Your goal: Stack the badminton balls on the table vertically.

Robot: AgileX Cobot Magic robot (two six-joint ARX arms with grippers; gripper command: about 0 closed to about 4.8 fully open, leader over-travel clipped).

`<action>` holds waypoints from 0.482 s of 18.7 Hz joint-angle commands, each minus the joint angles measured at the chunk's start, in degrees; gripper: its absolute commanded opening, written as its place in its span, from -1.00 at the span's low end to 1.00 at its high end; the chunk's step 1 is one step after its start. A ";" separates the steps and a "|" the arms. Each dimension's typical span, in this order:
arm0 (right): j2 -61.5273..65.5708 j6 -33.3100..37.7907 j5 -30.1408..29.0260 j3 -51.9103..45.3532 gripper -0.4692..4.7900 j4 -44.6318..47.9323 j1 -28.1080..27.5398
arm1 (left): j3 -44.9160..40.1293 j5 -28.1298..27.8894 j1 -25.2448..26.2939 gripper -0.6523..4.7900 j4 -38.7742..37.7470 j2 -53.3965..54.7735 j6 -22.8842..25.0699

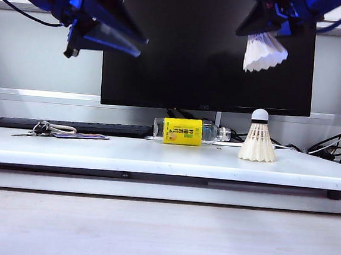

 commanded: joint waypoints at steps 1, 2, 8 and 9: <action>2.25 3.76 -2.91 -1.25 -0.30 5.38 -1.42 | 0.09 -7.91 -0.77 -0.30 3.32 -0.20 -2.16; 3.48 6.40 -3.08 -2.73 -0.30 9.75 -1.84 | 0.07 -7.89 -0.79 -0.30 4.17 -0.17 -3.04; 6.14 10.51 -2.19 -8.76 -0.29 22.03 -4.20 | 0.02 -12.68 -3.72 -0.30 5.38 -0.17 -2.36; 6.14 10.54 -2.27 -9.05 -0.30 22.77 -4.20 | -0.13 -14.05 -4.37 -0.30 6.14 -0.17 -2.25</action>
